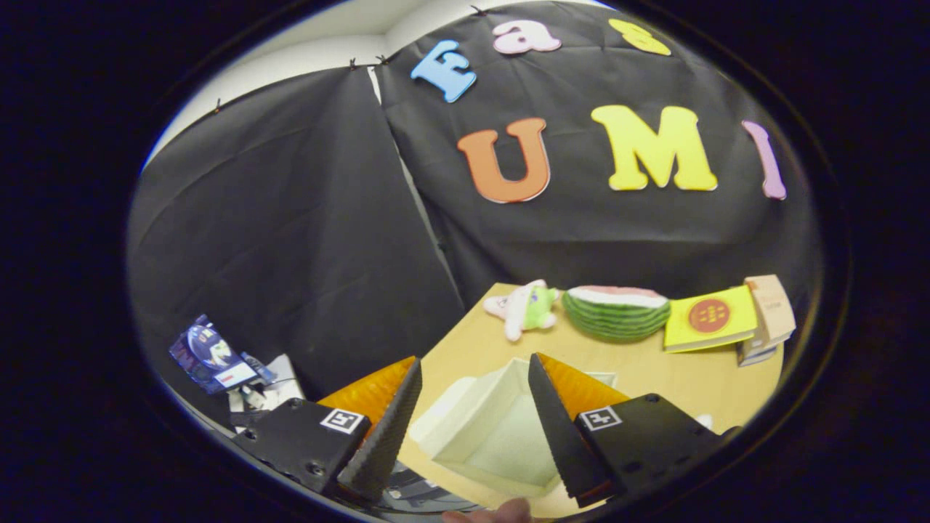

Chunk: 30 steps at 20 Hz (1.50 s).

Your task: Open the storage box then place both shoes into the box .Put the left shoe in first, then the right shoe, with the right side of both shoes facing outward in a uniform manner.

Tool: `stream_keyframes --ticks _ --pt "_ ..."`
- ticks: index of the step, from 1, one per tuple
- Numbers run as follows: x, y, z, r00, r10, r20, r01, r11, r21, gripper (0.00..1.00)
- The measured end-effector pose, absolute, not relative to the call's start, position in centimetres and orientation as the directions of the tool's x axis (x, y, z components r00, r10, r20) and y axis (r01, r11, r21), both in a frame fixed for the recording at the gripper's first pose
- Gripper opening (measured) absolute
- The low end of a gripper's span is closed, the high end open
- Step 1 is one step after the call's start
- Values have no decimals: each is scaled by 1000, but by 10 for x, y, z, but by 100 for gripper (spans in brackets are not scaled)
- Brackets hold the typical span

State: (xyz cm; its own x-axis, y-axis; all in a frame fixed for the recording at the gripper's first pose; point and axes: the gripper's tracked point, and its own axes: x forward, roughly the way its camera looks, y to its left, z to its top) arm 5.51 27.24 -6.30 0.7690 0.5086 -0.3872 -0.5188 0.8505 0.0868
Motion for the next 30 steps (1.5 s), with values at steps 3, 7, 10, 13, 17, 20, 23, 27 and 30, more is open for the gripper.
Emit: stream_keyframes --ticks 3,7,10,13,17,20,23,27,30 --pt "56 231 -50 833 434 -343 -452 892 31 98" --pt "61 174 -43 880 341 -331 -359 933 8 98" --pt "61 128 -55 892 270 -362 -287 958 5 98" --pt "57 80 -80 876 204 -438 -221 975 13 98" --pt "49 33 -138 810 144 -569 -154 988 30 98" --pt "34 17 -200 712 143 -687 -136 989 65 99" --pt "23 8 -263 592 162 -790 -109 987 121 100" --pt "15 -12 -327 464 167 -870 -82 986 146 100" --pt "13 -15 -365 395 184 -900 -75 983 168 99"
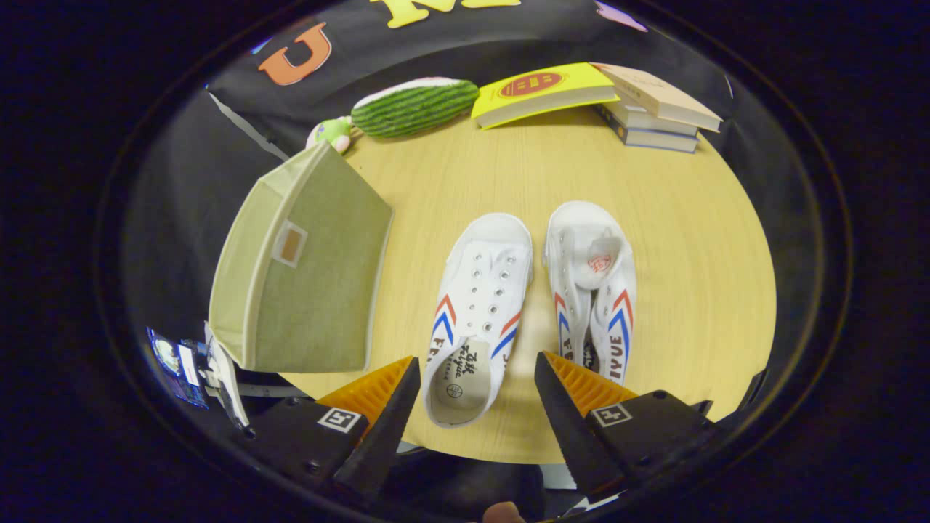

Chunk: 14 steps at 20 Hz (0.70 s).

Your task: Open the storage box then place both shoes into the box .Put the left shoe in first, then the right shoe, with the right side of both shoes facing outward in a uniform manner.

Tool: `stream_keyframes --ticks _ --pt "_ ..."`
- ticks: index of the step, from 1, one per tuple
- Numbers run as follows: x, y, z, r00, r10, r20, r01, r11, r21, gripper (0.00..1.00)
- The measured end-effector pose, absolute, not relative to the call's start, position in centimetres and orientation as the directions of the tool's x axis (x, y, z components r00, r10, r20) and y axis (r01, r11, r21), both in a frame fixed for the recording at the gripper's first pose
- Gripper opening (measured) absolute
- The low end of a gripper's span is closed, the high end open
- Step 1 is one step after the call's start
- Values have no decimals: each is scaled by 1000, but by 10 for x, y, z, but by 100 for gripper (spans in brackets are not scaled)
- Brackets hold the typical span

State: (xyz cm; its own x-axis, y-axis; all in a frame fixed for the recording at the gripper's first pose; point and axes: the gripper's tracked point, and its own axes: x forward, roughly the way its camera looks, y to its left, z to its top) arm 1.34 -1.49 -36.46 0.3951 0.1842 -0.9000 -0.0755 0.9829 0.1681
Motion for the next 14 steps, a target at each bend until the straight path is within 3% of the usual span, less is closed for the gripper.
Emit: stream_keyframes --ticks 4,8,12,14 --pt "15 -20 -399 308 216 -927 -37 976 215 95" --pt "22 -19 -419 263 260 -929 -6 964 267 73" --pt "26 -11 -423 229 292 -929 50 949 310 42" --pt "26 -12 -426 211 297 -931 71 945 318 32"
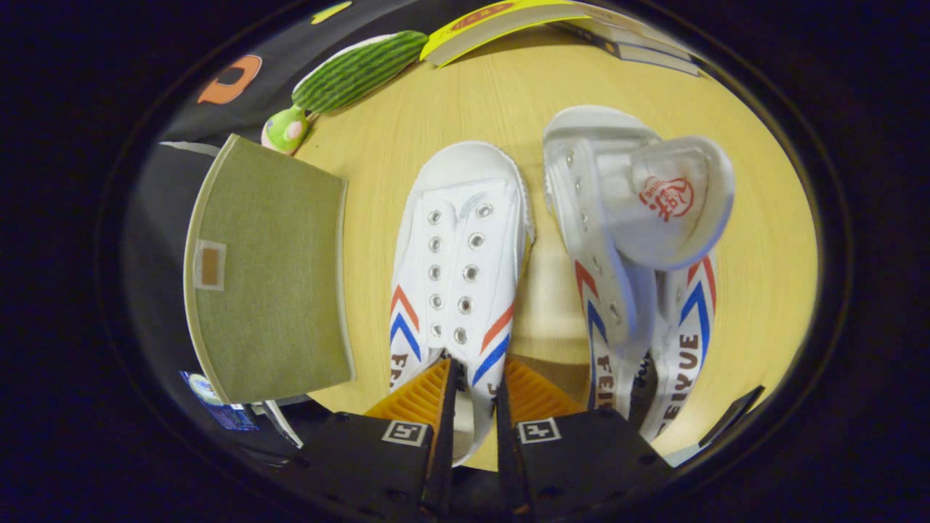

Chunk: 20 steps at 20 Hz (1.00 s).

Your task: Open the storage box then place both shoes into the box .Put the left shoe in first, then the right shoe, with the right side of both shoes facing outward in a uniform manner.

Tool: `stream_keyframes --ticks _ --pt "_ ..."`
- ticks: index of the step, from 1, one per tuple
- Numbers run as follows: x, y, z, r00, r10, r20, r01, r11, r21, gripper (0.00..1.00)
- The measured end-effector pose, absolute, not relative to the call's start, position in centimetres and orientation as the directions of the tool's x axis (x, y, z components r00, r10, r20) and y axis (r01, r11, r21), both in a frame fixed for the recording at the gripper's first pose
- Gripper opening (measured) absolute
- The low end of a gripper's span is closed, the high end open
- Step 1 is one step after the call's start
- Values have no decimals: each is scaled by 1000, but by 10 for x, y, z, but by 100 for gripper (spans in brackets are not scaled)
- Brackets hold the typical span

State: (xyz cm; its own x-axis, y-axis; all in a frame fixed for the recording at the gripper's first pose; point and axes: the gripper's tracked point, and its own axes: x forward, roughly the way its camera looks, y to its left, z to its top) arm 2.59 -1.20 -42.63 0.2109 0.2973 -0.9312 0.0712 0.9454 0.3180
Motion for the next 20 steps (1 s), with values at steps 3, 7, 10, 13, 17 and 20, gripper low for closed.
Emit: stream_keyframes --ticks 3,7,10,13,17,20 --pt "24 -13 -416 203 339 -918 108 925 366 11" --pt "21 -14 -405 211 375 -903 148 901 409 6" --pt "18 -13 -401 225 402 -888 133 890 436 6" --pt "24 -20 -387 245 401 -883 101 895 434 6" --pt "25 -24 -341 275 417 -866 31 897 442 6" --pt "28 -21 -291 302 432 -850 -44 897 440 6"
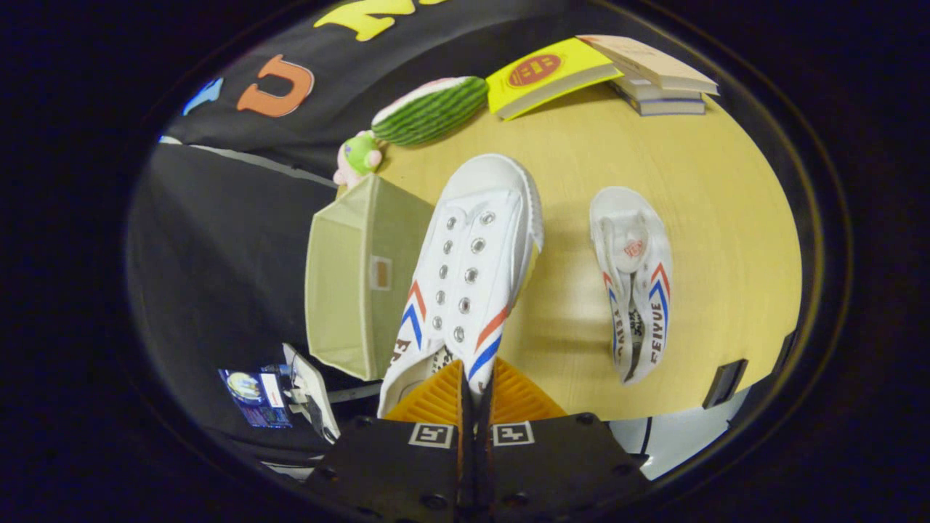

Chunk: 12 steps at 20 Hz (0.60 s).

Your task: Open the storage box then place both shoes into the box .Put the left shoe in first, then the right shoe, with the right side of both shoes facing outward in a uniform manner.

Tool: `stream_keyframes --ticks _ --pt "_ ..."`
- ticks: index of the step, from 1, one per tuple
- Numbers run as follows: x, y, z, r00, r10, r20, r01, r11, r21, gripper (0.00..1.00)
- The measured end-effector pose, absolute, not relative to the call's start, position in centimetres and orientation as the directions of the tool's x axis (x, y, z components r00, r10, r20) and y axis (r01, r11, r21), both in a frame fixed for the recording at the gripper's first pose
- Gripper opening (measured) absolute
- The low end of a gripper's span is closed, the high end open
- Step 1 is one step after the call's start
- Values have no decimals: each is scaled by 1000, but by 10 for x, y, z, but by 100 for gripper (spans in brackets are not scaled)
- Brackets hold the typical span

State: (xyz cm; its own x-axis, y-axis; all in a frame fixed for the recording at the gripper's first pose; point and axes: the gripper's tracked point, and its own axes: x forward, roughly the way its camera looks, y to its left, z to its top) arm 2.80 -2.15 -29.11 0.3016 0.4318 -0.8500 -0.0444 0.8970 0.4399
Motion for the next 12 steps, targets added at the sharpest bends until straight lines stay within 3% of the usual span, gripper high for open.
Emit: stream_keyframes --ticks 6,12 --pt "33 75 -218 308 510 -803 -193 860 472 6" --pt "47 172 -242 224 522 -823 -207 851 483 6"
